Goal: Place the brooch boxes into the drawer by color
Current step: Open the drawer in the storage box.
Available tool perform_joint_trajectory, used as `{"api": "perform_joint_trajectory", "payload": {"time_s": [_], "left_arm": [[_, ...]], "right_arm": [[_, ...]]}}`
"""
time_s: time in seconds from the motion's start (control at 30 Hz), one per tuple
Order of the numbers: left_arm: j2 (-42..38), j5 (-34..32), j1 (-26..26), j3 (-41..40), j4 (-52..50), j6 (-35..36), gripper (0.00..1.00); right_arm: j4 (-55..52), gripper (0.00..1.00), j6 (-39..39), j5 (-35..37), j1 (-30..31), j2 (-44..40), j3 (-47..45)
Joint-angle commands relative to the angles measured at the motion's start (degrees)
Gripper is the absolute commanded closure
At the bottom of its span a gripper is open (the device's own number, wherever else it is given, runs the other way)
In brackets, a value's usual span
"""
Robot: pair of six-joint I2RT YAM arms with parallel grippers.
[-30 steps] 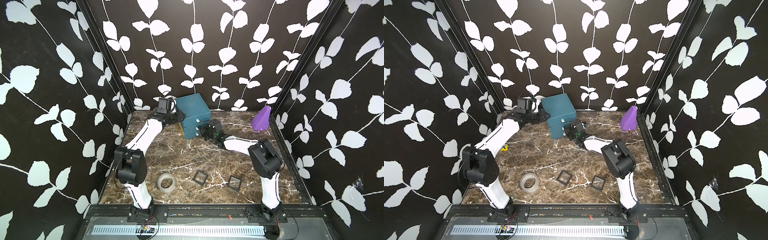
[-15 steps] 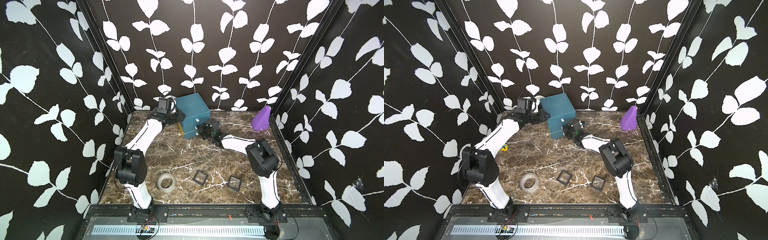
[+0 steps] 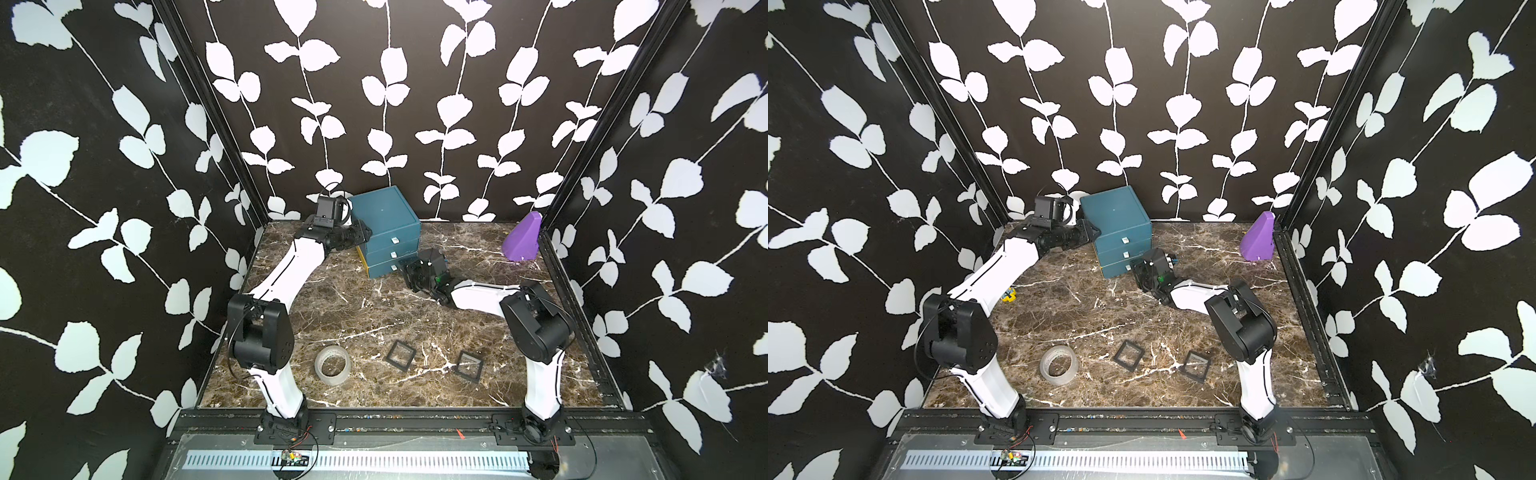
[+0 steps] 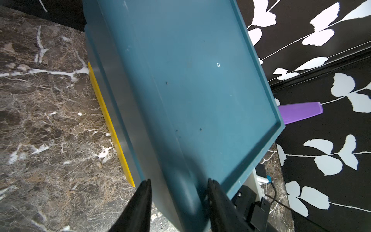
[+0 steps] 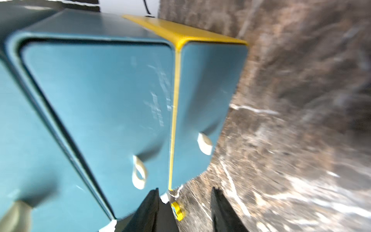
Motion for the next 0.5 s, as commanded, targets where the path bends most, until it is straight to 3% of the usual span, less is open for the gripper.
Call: {"api": "perform_joint_trajectory", "payload": {"time_s": [0.0,0.47], "left_arm": [[-2.0,0.3,-0.8,-0.7,-6.1,1.7,0.57],[-1.0,0.9,-0.8,1.0,-7.0,2.4,0.56]], "right_arm": [[7.1,0.54,4.4,-1.7,-0.1,1.1,-1.8],[11.9,0.63,0.9,-2.9,-1.9,12.2,4.9]]}}
